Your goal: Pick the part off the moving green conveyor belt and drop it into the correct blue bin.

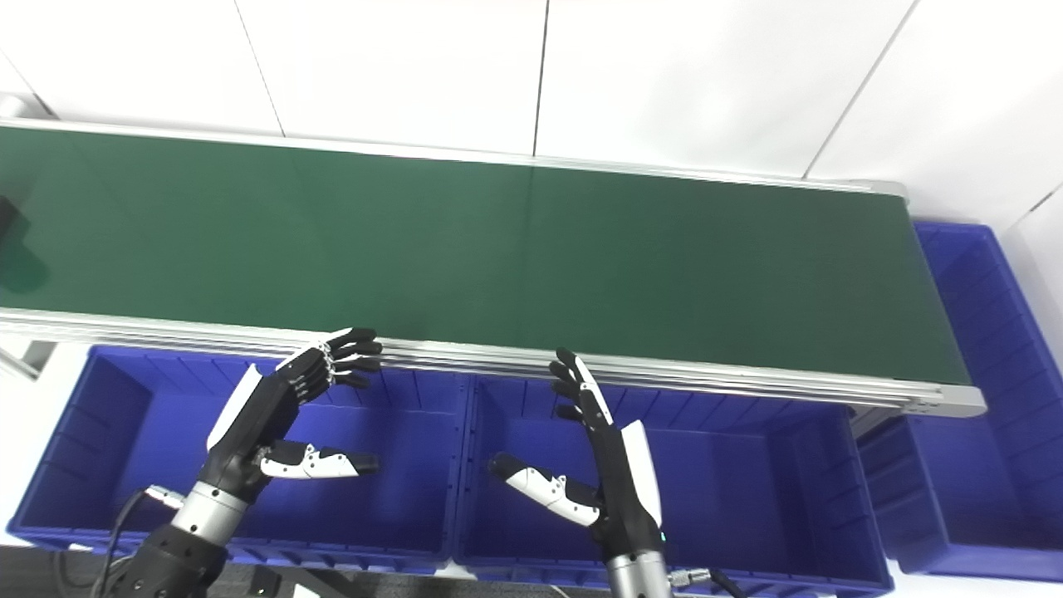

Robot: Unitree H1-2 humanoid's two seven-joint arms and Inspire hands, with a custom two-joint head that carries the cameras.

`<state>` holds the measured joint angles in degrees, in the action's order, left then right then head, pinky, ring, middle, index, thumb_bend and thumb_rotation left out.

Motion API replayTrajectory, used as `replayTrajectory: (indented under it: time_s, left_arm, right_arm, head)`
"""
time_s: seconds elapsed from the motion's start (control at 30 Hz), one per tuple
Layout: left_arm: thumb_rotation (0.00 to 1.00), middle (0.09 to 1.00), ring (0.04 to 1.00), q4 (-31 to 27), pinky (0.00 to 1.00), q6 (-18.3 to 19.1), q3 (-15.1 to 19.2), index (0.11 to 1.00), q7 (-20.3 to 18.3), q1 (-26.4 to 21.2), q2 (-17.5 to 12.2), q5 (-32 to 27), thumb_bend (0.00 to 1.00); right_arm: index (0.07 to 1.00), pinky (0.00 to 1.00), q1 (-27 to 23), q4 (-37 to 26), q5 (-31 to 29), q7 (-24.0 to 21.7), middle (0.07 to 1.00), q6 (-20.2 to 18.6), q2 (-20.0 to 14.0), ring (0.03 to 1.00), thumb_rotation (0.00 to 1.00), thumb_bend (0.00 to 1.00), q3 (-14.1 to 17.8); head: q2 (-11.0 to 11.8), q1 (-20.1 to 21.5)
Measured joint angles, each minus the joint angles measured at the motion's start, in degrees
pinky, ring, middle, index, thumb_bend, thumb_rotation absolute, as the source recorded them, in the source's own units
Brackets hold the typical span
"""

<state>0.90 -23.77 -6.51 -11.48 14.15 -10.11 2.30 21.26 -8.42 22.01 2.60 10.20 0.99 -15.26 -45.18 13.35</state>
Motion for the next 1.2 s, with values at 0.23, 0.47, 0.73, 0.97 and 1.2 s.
replayTrajectory:
  time_s: [0.23, 0.47, 0.73, 0.97, 1.2]
  left_arm:
    - [0.12, 0.791, 0.737, 0.0, 0.66, 0.0, 0.9, 0.808, -0.4, 0.4, -2.0, -1.5, 0.80]
    - [0.10, 0.792, 0.744, 0.0, 0.66, 0.0, 0.9, 0.807, -0.9, 1.1, -2.1, -2.0, 0.79]
    - [0.11, 0.790, 0.739, 0.0, 0.65, -0.2, 0.9, 0.805, -0.9, 1.1, -2.2, -1.6, 0.80]
    - [0.10, 0.789, 0.734, 0.0, 0.65, -0.2, 0.9, 0.805, -0.9, 1.1, -2.2, -1.2, 0.80]
    - [0.09, 0.785, 0.727, 0.0, 0.64, -0.5, 0.9, 0.797, -0.9, 1.1, -2.1, -1.2, 0.81]
  right_arm:
    - [0.932, 0.77, 0.7, 0.6, 1.9, 0.5, 0.903, 0.0, 1.3, 0.855, 0.58, 0.77, -1.5]
    - [0.942, 0.79, 1.3, 1.9, 1.5, 1.5, 0.910, 0.0, 1.8, 0.867, 0.56, 0.74, -1.7]
    - [0.948, 0.80, 1.1, 2.4, 1.4, 1.7, 0.918, 0.1, 1.6, 0.872, 0.57, 0.73, -2.0]
    - [0.944, 0.80, 1.1, 2.5, 1.2, 1.7, 0.912, 0.1, 1.6, 0.868, 0.56, 0.74, -1.9]
    - [0.942, 0.80, 1.2, 2.6, 1.1, 1.7, 0.912, 0.1, 1.4, 0.865, 0.55, 0.73, -2.0]
  head:
    - [4.0, 3.9]
    - [4.3, 3.2]
    - [4.7, 3.2]
    - [5.8, 2.7]
    - [7.0, 2.1]
